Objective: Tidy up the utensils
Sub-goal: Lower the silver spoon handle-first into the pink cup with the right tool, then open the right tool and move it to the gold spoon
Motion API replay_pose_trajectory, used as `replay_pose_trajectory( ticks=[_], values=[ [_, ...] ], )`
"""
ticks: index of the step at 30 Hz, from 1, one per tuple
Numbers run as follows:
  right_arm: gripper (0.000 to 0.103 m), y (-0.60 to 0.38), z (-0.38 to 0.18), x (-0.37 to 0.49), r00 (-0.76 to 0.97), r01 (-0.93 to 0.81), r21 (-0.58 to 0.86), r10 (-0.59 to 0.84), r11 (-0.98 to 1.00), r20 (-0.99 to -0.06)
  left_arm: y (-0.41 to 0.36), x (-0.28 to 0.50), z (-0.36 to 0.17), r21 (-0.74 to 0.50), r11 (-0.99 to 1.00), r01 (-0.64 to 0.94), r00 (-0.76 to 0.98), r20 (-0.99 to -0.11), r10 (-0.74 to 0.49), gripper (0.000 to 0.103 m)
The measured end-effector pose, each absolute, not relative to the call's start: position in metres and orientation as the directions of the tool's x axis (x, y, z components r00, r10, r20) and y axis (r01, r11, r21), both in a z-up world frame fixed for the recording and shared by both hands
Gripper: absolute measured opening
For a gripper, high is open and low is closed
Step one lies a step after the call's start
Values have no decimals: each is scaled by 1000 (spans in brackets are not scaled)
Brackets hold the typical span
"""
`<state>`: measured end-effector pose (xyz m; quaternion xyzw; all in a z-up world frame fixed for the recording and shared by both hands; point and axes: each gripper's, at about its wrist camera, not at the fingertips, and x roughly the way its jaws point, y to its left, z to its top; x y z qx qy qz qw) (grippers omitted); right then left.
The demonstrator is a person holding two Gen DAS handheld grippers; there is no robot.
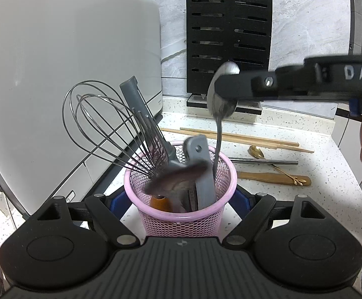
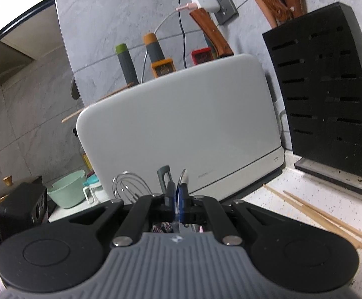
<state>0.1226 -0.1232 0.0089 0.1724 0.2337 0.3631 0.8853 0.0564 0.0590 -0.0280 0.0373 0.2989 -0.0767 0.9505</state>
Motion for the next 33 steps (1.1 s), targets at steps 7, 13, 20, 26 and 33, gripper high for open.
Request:
replay_pose_trajectory(
  ticks=[7, 13, 20, 26, 33],
  values=[
    [0, -118, -2, 129, 596, -537, 501, 726, 678, -343, 59, 57, -28, 25, 985, 168, 809, -574, -123, 95],
    [0, -114, -9, 133, 593, -509, 506, 710, 696, -380, 58, 56, -28, 24, 985, 168, 809, -574, -124, 95],
    [5, -117, -5, 131, 604, -501, 494, 696, 711, -389, 58, 56, -28, 24, 985, 169, 809, -574, -125, 95],
    [5, -130, 6, 127, 651, -478, 482, 664, 734, -366, 58, 56, -28, 24, 985, 168, 809, -574, -124, 95],
    [11, -155, 19, 135, 713, -420, 371, 554, 828, -429, 57, 56, -29, 24, 986, 167, 809, -574, -123, 95]
  ],
)
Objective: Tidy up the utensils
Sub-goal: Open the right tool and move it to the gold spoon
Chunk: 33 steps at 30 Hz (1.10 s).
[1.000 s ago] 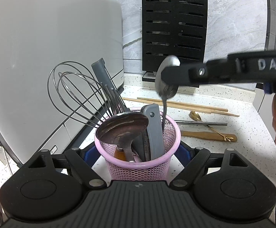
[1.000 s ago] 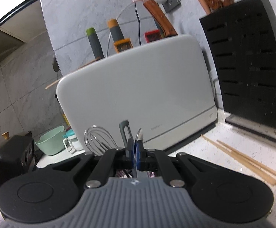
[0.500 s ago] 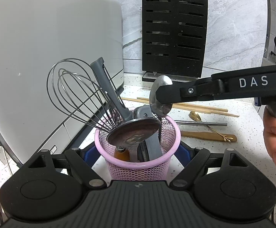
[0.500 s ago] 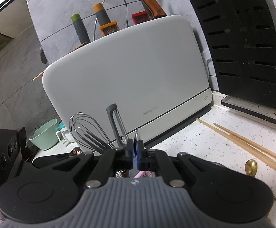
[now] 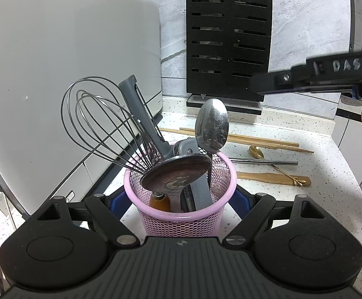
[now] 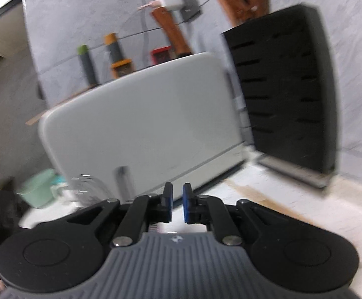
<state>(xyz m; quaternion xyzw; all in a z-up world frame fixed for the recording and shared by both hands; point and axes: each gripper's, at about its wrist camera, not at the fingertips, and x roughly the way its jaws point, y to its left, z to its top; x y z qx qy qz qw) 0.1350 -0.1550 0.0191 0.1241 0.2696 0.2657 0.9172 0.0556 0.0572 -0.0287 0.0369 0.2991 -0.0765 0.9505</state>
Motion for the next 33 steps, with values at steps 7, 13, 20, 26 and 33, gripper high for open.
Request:
replay_pose_trajectory(
  ticks=[7, 13, 20, 26, 33],
  values=[
    [27, -168, -18, 159, 671, -333, 216, 392, 918, -630, 58, 56, -29, 25, 985, 168, 809, -575, -123, 95],
    [27, -164, -47, 169, 625, -313, 94, 279, 945, -729, 58, 57, -29, 25, 985, 169, 809, -575, -124, 95],
    [27, -169, -65, 187, 618, -256, 120, 258, 959, -743, 58, 57, -29, 26, 985, 170, 809, -575, -125, 95],
    [27, -166, -72, 194, 600, -270, 120, 264, 955, -755, 59, 56, -29, 30, 984, 173, 809, -575, -125, 95],
    [26, -169, -84, 201, 593, -262, 112, 251, 959, -765, 59, 57, -29, 30, 984, 173, 808, -575, -125, 95]
  ],
)
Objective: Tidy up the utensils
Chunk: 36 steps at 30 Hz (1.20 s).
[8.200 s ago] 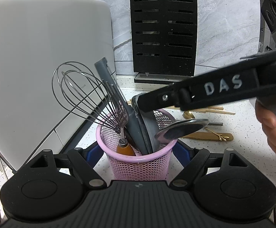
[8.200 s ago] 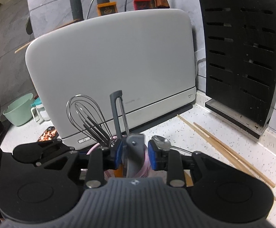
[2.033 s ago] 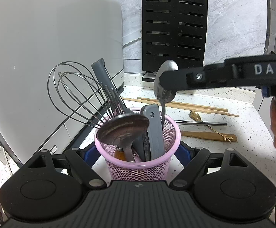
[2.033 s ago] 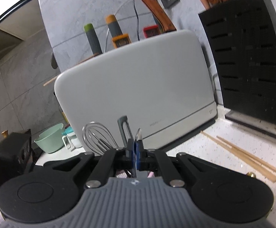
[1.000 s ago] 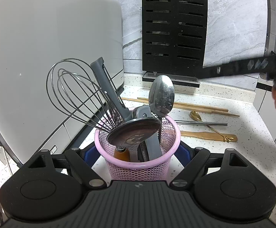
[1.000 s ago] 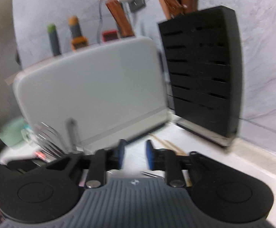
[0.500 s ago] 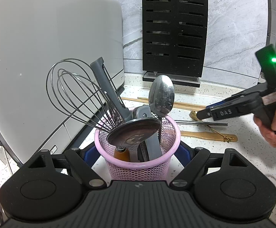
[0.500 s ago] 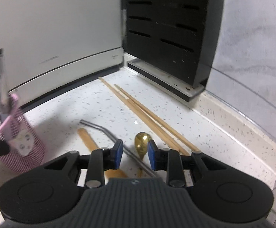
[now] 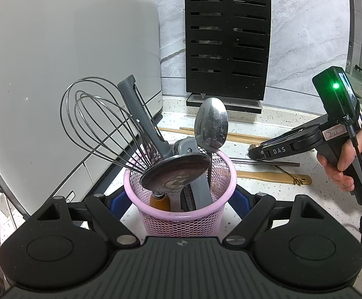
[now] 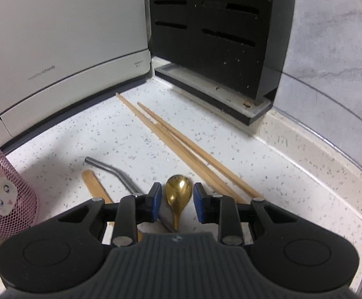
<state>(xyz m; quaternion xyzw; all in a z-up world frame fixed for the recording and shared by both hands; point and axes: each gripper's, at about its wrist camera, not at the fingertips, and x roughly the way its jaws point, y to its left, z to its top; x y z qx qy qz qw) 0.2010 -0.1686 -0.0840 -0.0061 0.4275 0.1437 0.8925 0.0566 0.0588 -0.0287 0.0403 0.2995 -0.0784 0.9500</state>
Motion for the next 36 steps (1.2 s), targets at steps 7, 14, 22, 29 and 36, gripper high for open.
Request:
replay_pose_trajectory(
  ticks=[7, 14, 22, 29, 36],
  values=[
    [21, -168, -86, 201, 602, -272, 85, 238, 959, -762, 59, 57, -29, 31, 984, 173, 809, -575, -124, 95],
    [20, -174, -87, 203, 600, -255, 108, 245, 961, -762, 58, 58, -29, 32, 985, 172, 808, -576, -122, 95],
    [20, -184, -70, 200, 652, -230, 128, 251, 965, -715, 58, 57, -29, 32, 985, 170, 809, -576, -121, 95],
    [20, -190, -57, 195, 704, -223, 124, 248, 967, -666, 59, 57, -29, 32, 985, 170, 808, -576, -121, 95],
    [20, -199, -40, 189, 748, -210, 179, 276, 961, -604, 59, 58, -29, 32, 985, 171, 808, -576, -122, 95]
  ],
)
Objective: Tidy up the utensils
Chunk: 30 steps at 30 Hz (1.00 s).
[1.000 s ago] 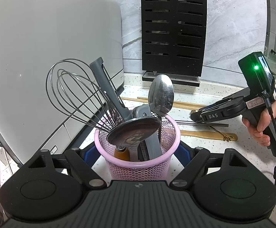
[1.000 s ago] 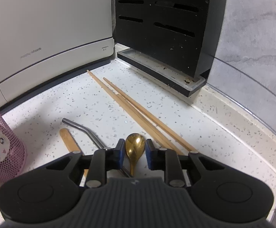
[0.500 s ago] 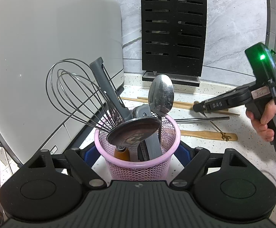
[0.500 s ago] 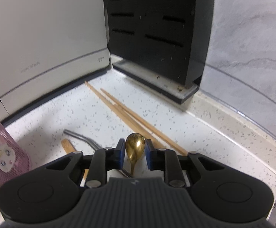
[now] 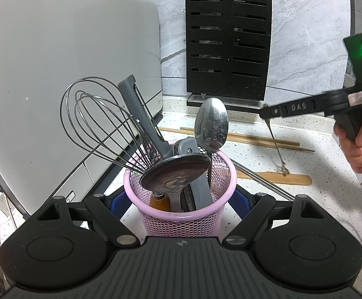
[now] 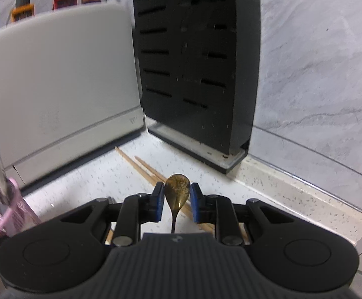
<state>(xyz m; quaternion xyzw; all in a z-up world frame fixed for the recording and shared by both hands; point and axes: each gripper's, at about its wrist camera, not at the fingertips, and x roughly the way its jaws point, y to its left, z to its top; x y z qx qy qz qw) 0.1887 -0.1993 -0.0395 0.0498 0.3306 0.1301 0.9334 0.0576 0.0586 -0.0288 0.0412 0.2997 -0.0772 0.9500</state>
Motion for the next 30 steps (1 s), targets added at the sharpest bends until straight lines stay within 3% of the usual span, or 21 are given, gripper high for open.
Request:
replay_pose_trajectory(
  ticks=[3, 5, 11, 19, 25, 30],
  values=[
    [19, -196, -28, 181, 771, -232, 184, 296, 955, -564, 59, 58, -29, 32, 985, 171, 808, -576, -121, 95],
    [0, -194, -23, 177, 776, -254, 191, 318, 948, -545, 59, 58, -29, 32, 985, 172, 808, -576, -122, 95],
    [0, -186, -17, 171, 775, -290, 185, 344, 939, -530, 59, 58, -29, 32, 985, 171, 808, -576, -121, 95],
    [2, -203, -35, 192, 731, -216, 269, 338, 939, -593, 60, 57, -29, 26, 985, 173, 807, -577, -126, 95],
    [18, -226, -44, 210, 721, -114, 338, 312, 934, -619, 59, 59, -28, 22, 985, 173, 806, -578, -128, 95],
    [18, -230, -61, 227, 679, -102, 299, 286, 949, -676, 59, 59, -28, 22, 985, 171, 805, -579, -127, 95]
  ],
)
